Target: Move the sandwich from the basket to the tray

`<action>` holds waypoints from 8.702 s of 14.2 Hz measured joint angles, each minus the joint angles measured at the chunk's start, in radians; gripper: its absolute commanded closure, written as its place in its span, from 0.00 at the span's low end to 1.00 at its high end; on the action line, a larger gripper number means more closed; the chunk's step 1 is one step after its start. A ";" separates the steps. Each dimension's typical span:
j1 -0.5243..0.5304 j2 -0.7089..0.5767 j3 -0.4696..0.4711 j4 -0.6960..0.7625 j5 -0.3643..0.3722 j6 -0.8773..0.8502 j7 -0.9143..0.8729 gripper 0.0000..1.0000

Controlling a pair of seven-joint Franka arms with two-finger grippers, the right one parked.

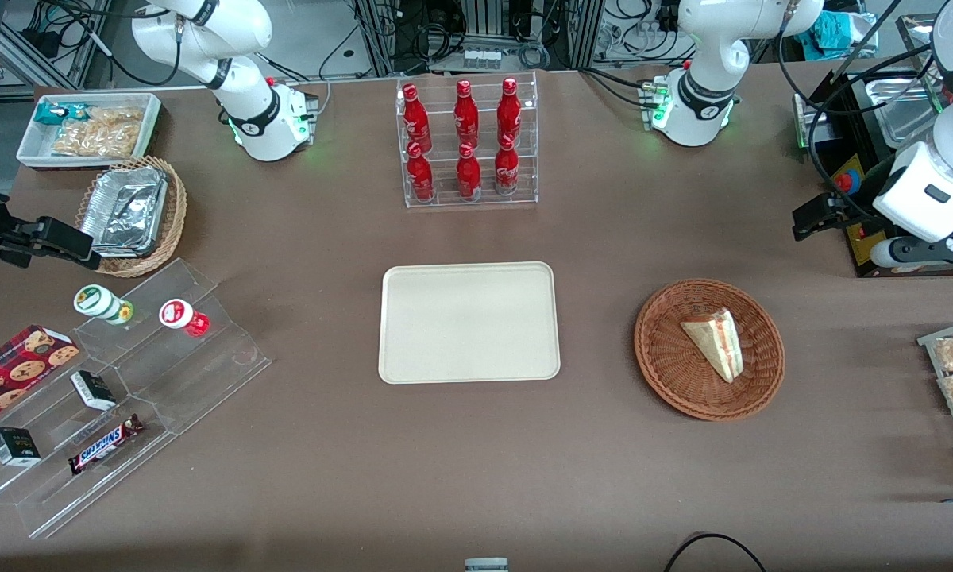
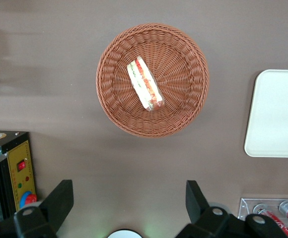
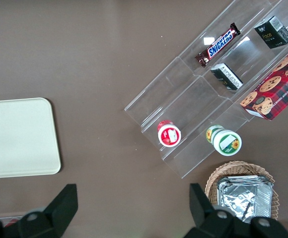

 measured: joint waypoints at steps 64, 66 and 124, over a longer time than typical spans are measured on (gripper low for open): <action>-0.670 0.613 -0.027 0.061 -0.036 0.577 -0.702 0.97; -0.701 0.651 -0.026 0.102 -0.036 0.579 -0.727 0.97; 0.084 -0.052 0.017 -0.067 -0.016 0.024 0.115 0.00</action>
